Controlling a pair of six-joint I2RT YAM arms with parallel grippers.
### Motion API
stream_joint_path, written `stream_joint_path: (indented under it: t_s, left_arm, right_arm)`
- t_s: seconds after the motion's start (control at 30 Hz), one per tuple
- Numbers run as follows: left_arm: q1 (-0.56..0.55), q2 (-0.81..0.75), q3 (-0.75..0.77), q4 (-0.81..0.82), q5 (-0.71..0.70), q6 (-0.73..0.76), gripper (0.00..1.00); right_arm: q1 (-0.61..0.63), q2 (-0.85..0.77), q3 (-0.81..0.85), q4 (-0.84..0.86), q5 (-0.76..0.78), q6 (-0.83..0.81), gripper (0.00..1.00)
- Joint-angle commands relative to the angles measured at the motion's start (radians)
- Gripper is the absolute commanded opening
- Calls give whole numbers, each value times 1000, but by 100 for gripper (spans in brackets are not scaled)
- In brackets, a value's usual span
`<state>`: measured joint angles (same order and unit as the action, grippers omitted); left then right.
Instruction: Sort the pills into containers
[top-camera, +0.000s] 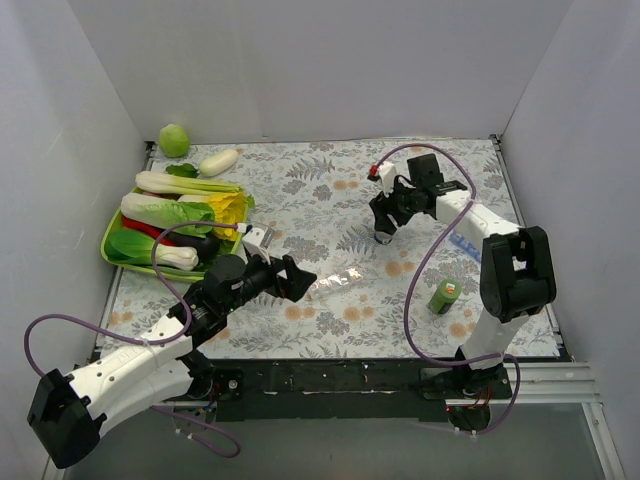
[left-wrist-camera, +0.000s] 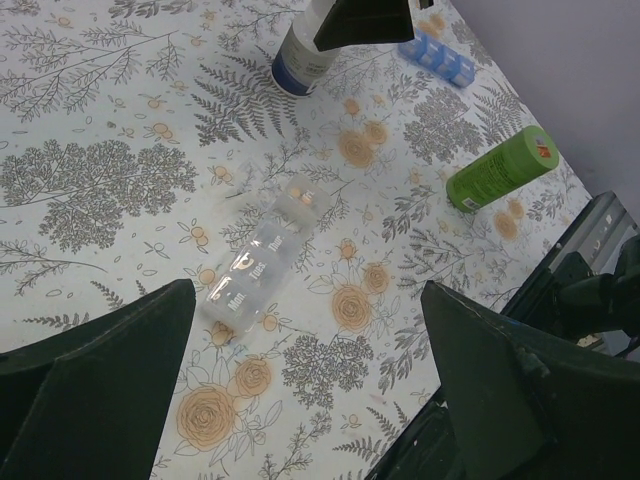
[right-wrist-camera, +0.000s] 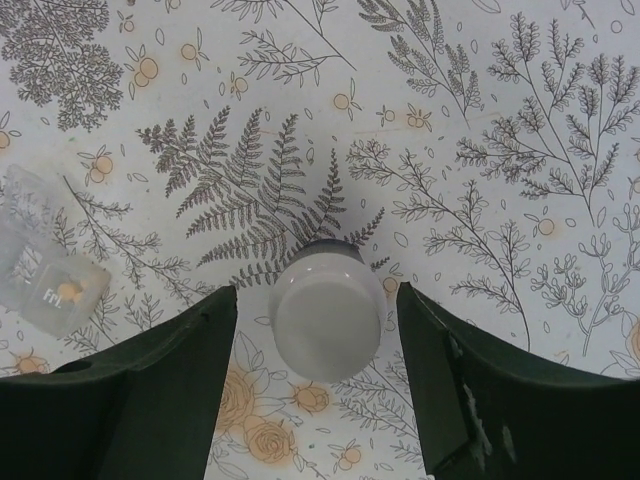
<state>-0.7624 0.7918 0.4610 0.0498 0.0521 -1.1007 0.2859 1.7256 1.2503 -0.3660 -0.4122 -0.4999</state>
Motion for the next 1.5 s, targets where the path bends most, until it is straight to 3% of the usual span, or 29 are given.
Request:
stream_joint_path:
  t_s: [0.0,0.13,0.37,0.47,0.7,0.8,0.83,0.9,0.93,1.07,1.13,1.3,1.47]
  left_arm:
    - [0,-22,-7,-28,-28,-4,98]
    - [2,-23,-24,-11,-21,-11,98]
    - [0,-5,-10,-2,29,10,98]
    - [2,-11,-10,5,60,35,98]
    - [2,-19,-19,36,141,88,98]
    - [2,1,-21,70,189,110,98]
    - [0,10,-19,88,204,125,98]
    - [0,30,-6,101,230,137,98]
    - [0,59,2,108,238,147,98]
    - [0,141,54,114,267,212,98]
    - [0,173,86,125,288,239,98]
    - [-5,334,177,136,337,347,98]
    - [-21,510,325,131,373,430,98]
  right_arm:
    - [16,29,58,-10,58,1,70]
    - [25,26,54,-24,59,-15,58]
    - [77,8,57,-97,18,-86,17]
    - [110,-21,44,-145,-10,-143,11]
    - [133,-66,17,-310,-72,-330,11]
    - [148,-83,-25,-346,-94,-367,21]
    - [160,-96,-53,-347,-97,-385,34]
    - [167,-119,-78,-343,-124,-397,48]
    - [167,-147,-87,-340,-137,-397,60]
    - [159,-234,-112,-326,-165,-391,82]
    - [141,-285,-111,-327,-198,-388,87]
    - [12,-374,-150,-275,-359,-326,89]
    - [-188,-452,-323,-4,-508,-177,89]
